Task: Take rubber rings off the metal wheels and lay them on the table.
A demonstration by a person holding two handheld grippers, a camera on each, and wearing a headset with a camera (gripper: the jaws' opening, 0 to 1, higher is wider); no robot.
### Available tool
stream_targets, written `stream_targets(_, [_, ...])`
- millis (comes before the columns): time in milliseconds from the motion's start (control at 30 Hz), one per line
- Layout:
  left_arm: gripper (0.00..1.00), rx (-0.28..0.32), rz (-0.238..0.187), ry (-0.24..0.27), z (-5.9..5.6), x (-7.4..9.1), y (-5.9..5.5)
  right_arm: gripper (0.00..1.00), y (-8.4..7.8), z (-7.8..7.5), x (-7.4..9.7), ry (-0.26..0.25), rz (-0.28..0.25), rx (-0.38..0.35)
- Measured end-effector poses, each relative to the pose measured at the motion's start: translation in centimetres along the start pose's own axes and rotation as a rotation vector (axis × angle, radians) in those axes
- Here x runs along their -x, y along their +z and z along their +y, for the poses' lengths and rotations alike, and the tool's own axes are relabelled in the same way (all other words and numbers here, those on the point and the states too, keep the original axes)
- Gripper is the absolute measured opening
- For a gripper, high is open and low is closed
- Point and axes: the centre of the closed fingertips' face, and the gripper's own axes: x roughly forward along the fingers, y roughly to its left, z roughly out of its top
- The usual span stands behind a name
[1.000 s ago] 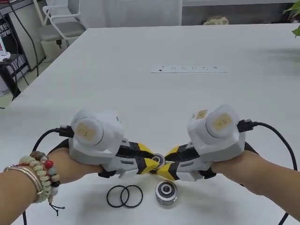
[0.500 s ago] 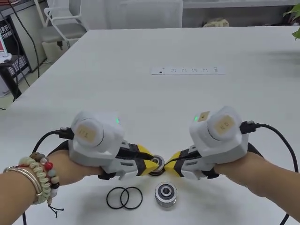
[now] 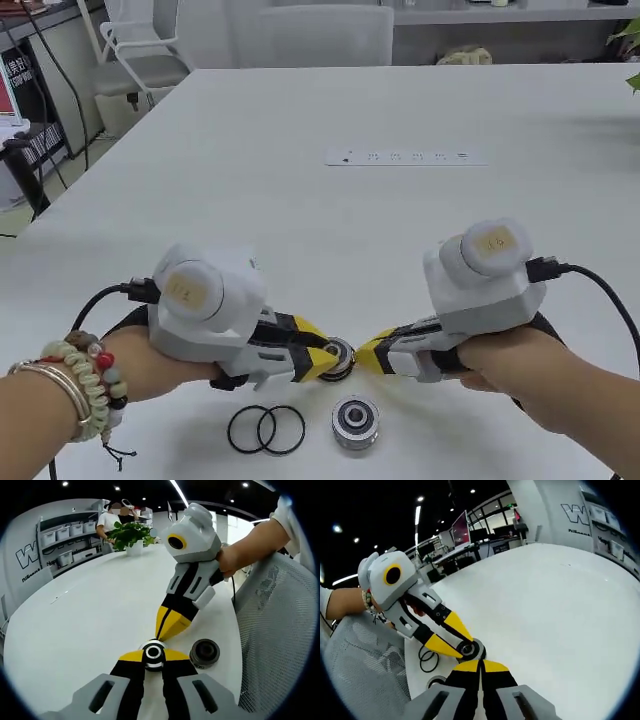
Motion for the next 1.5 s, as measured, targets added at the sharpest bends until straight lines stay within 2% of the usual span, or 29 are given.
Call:
stream_targets(33, [0.07, -0.011, 0.0, 0.0, 0.0, 0.0, 0.0, 0.0, -0.2, -0.1, 0.1, -0.008, 0.02, -0.001])
stream_targets(133, [0.07, -0.02, 0.0, -0.004, 0.0, 0.0, 0.0, 0.0, 0.0, 0.3, -0.1, -0.012, 0.019, 0.032])
stream_targets(333, [0.07, -0.034, -0.006, -0.007, 0.0, 0.0, 0.0, 0.0, 0.3, 0.6, -0.1, -0.005, 0.021, 0.027])
stream_targets(500, [0.07, -0.035, -0.006, -0.007, 0.0, 0.0, 0.0, 0.0, 0.6, 0.9, -0.3, -0.003, 0.022, 0.054])
stream_targets(700, [0.07, -0.027, -0.009, -0.006, 0.0, 0.0, 0.0, 0.0, 1.4, 2.2, -0.5, 0.039, -0.006, 0.074])
stream_targets(733, [0.07, -0.026, -0.009, -0.005, 0.0, 0.0, 0.0, 0.0, 2.3, 3.2, -0.7, 0.081, -0.053, 0.085])
stream_targets(767, [0.07, -0.025, -0.01, -0.005, 0.0, 0.0, 0.0, 0.0, 2.7, 3.1, -0.7, 0.062, -0.069, 0.091])
stream_targets(800, [0.07, -0.025, -0.01, -0.004, 0.0, 0.0, 0.0, 0.0, 1.9, 2.1, -0.8, 0.001, 0.001, 0.146])
stream_targets(833, [0.07, -0.026, -0.01, -0.004, 0.0, 0.0, 0.1, 0.0, 1.9, 1.8, -0.9, -0.019, 0.002, 0.173])
stream_targets(900, [0.07, -0.026, -0.01, -0.003, 0.0, 0.0, 0.1, 0.0, 1.6, 2.1, -1.0, 0.005, 0.0, 0.139])
stream_targets(967, [0.07, -0.036, -0.008, 0.0, 0.0, 0.0, 0.1, 0.0, 1.3, 1.8, -0.8, -0.003, 0.01, 0.14])
stream_targets(1000, [0.07, -0.035, 0.008, -0.001, -0.1, 0.0, 0.2, 0.0, 1.3, 1.7, -0.7, -0.006, 0.01, 0.14])
stream_targets(1067, [0.07, -0.076, 0.036, -0.006, -0.1, 0.0, 0.2, 0.0, 1.4, 1.6, -0.6, -0.005, 0.006, 0.119])
stream_targets(1167, [0.07, -0.1, 0.044, -0.009, -0.2, 0.2, 0.2, 0.0, 1.3, 1.4, -0.6, -0.01, 0.009, 0.119])
stream_targets(1300, [0.1, -0.052, 0.066, -0.056, -0.8, 0.8, 0.0, 0.0, 1.2, 1.3, -0.5, -0.014, 0.013, 0.116])
stream_targets(1433, [0.27, -0.065, 0.05, -0.104, -1.9, 1.6, 0.8, 0.0, 1.3, 1.4, -0.4, -0.005, 0.004, 0.101])
stream_targets(1500, [0.3, -0.033, 0.08, -0.136, -2.8, 2.1, 0.8, 0.0, 1.4, 1.4, -0.3, -0.003, 0.001, 0.098])
